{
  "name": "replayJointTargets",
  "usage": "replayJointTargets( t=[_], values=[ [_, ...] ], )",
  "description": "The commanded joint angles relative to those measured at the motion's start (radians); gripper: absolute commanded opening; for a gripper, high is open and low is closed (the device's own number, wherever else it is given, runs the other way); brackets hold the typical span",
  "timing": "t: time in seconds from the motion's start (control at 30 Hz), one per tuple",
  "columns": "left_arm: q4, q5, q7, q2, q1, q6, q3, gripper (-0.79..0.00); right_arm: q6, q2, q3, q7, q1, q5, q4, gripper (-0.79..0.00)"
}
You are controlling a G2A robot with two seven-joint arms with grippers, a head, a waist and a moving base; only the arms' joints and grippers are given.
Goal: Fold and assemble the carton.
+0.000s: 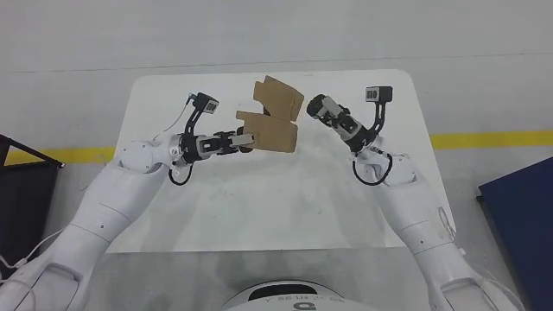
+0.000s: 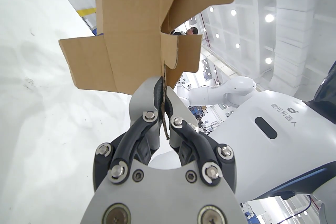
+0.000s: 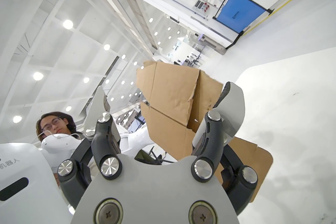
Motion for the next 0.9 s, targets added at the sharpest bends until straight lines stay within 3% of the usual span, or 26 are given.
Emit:
replayJointTargets(
  t=[0.0,0.23,0.57,0.87],
  values=[
    [-0.001,0.0,0.001,0.001,0.001,-0.001,0.001,-0.785,-0.002,-0.003,0.0,-0.047,-0.002,-0.015,-0.005,-0.046],
    [-0.004,0.0,0.007,0.004,0.008,-0.007,0.004,-0.785,0.003,-0.007,-0.054,0.022,0.0,0.002,-0.03,-0.08],
    [-0.006,-0.001,0.008,0.006,0.006,-0.008,0.015,-0.785,0.029,-0.023,-0.127,0.048,0.069,0.018,0.052,-0.142],
    [-0.012,-0.002,0.013,0.01,0.006,-0.013,0.014,-0.785,0.051,-0.028,-0.142,0.226,0.106,0.274,0.146,-0.182]
  ],
)
